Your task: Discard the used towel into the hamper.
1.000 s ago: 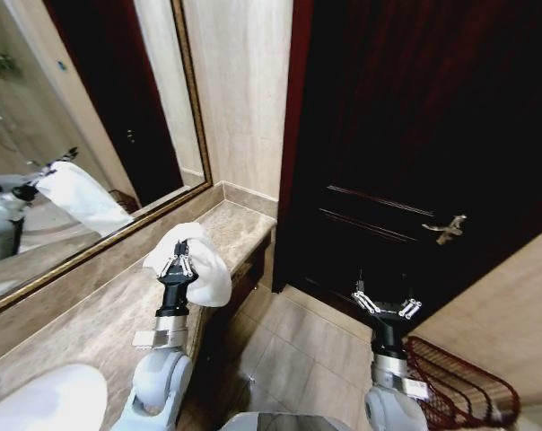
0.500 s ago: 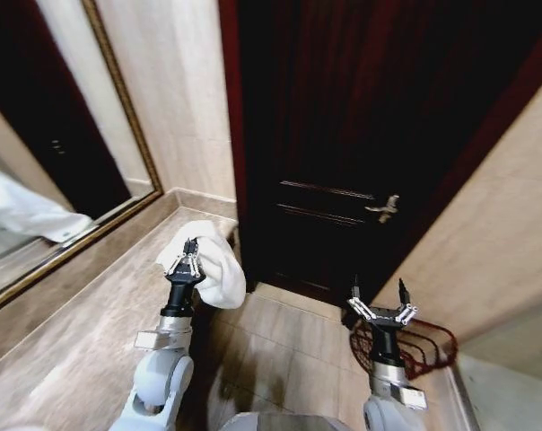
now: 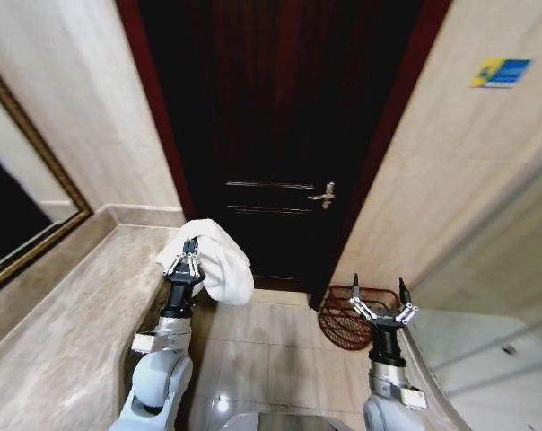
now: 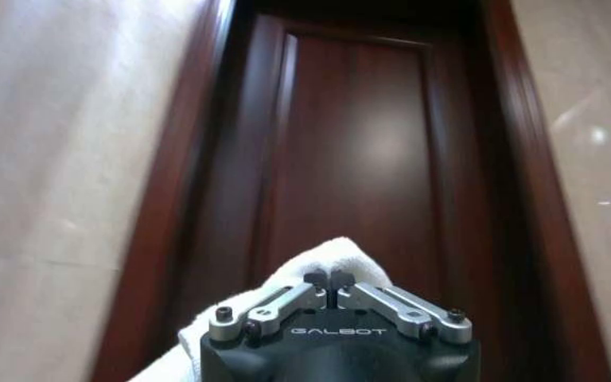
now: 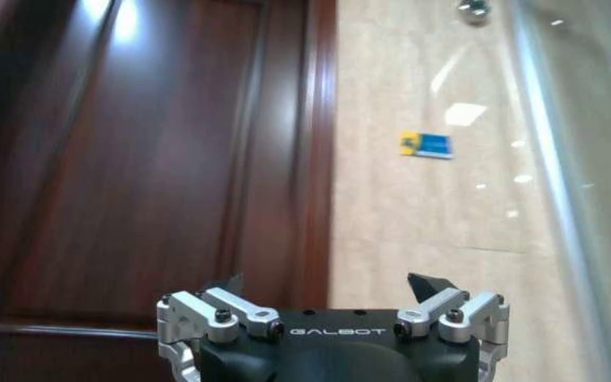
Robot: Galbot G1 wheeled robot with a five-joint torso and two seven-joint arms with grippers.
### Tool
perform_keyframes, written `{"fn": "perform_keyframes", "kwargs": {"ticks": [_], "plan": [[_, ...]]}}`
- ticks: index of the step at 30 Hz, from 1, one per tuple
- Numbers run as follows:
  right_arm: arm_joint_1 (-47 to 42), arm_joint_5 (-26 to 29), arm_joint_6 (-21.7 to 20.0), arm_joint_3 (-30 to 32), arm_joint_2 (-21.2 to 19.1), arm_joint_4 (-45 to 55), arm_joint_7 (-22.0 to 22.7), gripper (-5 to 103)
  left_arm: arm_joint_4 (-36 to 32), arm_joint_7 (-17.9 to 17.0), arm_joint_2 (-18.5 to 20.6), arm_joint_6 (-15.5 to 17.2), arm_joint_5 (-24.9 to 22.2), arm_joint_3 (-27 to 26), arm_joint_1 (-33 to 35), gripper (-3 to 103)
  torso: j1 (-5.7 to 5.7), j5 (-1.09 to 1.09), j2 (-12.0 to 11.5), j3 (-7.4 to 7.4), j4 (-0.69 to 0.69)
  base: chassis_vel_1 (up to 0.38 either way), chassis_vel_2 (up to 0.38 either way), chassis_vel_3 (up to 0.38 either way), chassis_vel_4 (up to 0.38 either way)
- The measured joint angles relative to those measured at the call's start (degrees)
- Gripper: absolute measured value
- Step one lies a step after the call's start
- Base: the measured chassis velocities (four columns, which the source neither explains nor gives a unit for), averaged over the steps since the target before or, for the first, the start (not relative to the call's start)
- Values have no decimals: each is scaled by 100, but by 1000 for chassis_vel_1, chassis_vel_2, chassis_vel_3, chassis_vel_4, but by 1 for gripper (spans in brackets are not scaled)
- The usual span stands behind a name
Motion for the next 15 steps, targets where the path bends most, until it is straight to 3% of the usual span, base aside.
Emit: {"fn": "perform_keyframes", "kwargs": {"ticks": [15], "plan": [[92,13,18,-17,0,-85,13,100,151,117,12,-42,-53,29,-58,0,0,0,-1,0,0,-125,-129,-124,-125]]}}
